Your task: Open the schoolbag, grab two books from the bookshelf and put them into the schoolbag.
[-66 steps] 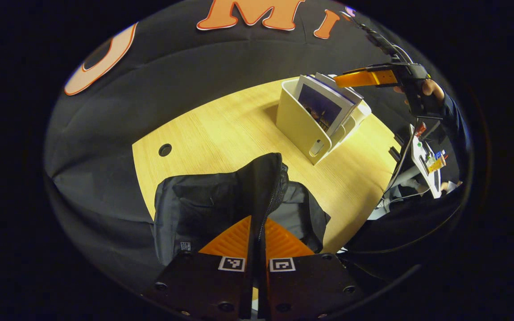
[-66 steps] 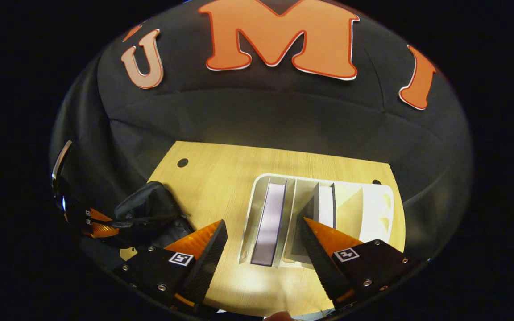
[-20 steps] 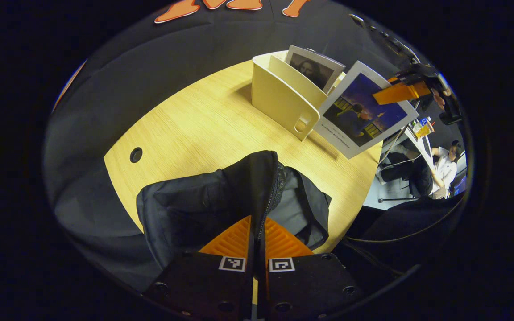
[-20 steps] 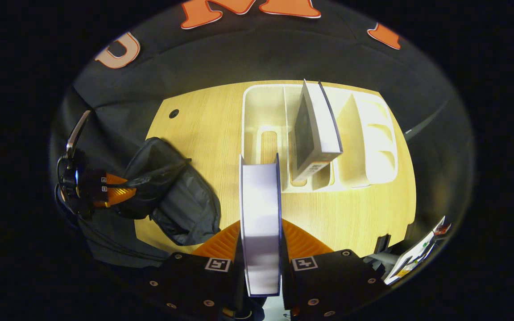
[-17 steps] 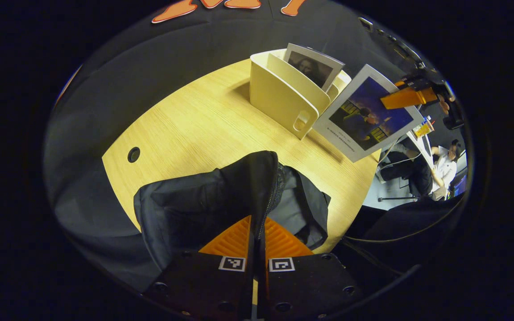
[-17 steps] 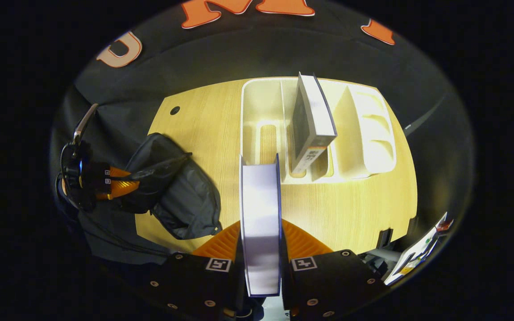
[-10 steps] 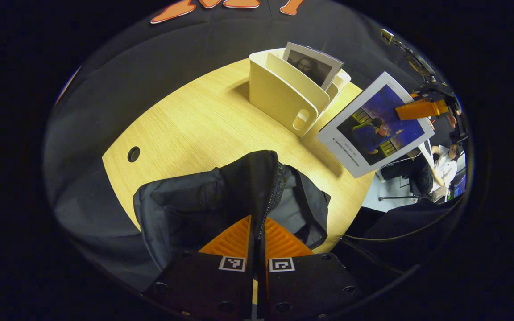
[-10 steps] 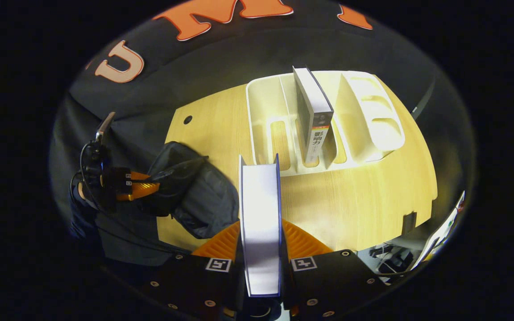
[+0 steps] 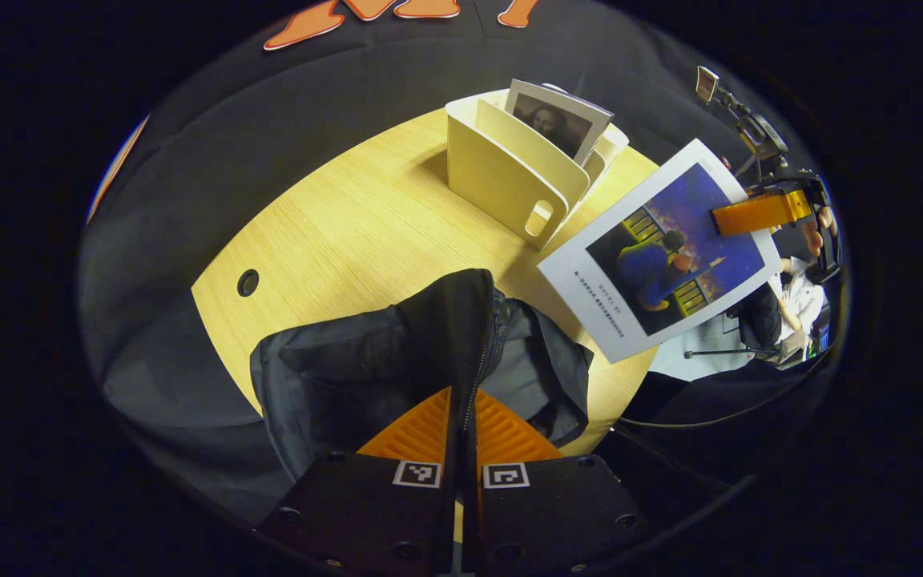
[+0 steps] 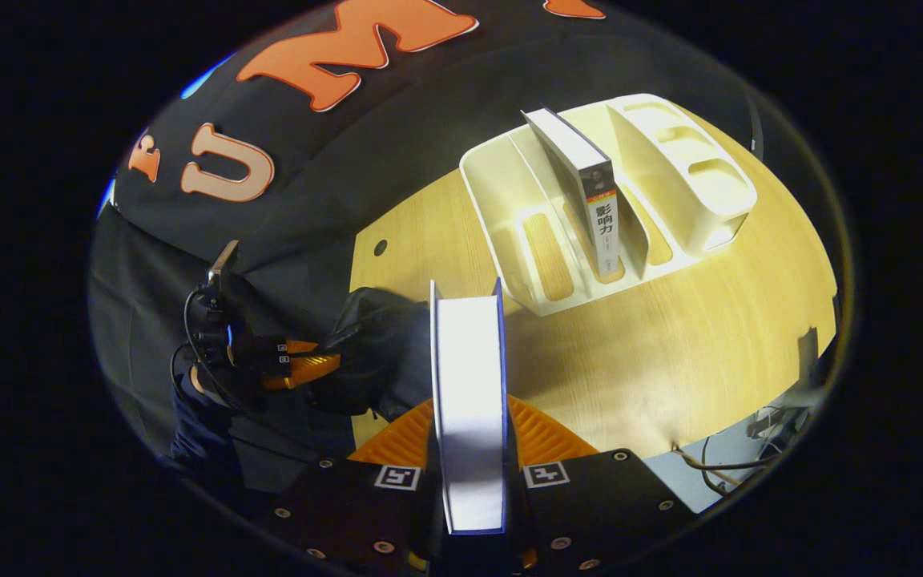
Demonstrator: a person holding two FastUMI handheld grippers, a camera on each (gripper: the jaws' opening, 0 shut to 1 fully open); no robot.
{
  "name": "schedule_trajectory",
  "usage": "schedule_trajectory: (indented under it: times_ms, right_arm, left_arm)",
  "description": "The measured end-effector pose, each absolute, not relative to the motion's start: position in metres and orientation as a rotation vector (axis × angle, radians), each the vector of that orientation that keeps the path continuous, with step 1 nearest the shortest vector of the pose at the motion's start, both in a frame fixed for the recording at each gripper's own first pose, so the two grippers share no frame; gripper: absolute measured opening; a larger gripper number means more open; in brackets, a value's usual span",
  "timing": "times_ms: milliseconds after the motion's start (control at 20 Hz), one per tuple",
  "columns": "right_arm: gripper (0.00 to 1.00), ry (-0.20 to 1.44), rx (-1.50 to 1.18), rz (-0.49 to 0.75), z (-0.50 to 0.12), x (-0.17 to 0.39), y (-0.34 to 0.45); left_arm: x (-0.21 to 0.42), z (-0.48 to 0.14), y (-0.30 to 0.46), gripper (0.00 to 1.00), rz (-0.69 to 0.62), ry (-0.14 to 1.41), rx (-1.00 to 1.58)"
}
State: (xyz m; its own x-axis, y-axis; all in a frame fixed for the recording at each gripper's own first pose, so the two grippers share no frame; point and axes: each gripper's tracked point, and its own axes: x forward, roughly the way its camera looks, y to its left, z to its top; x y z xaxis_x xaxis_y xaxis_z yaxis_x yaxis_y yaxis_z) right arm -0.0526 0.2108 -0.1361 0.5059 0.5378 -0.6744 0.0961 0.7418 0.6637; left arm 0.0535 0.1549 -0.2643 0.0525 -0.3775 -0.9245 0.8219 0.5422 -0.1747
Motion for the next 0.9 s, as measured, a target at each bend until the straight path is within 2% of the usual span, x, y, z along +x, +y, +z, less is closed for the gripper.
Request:
schedule_trajectory:
  times_ms: [500, 900]
  right_arm:
    - [0.32, 1.012, 0.966, 0.448, -0.166, -0.042, 0.297]
    - [0.32, 0.965, 1.098, 0.436, -0.192, -0.013, 0.344]
  left_arm:
    - [0.059, -0.244, 0.159, 0.03, -0.917, 1.183, 0.428]
    - [0.060, -0.232, 0.163, 0.03, -0.899, 1.163, 0.415]
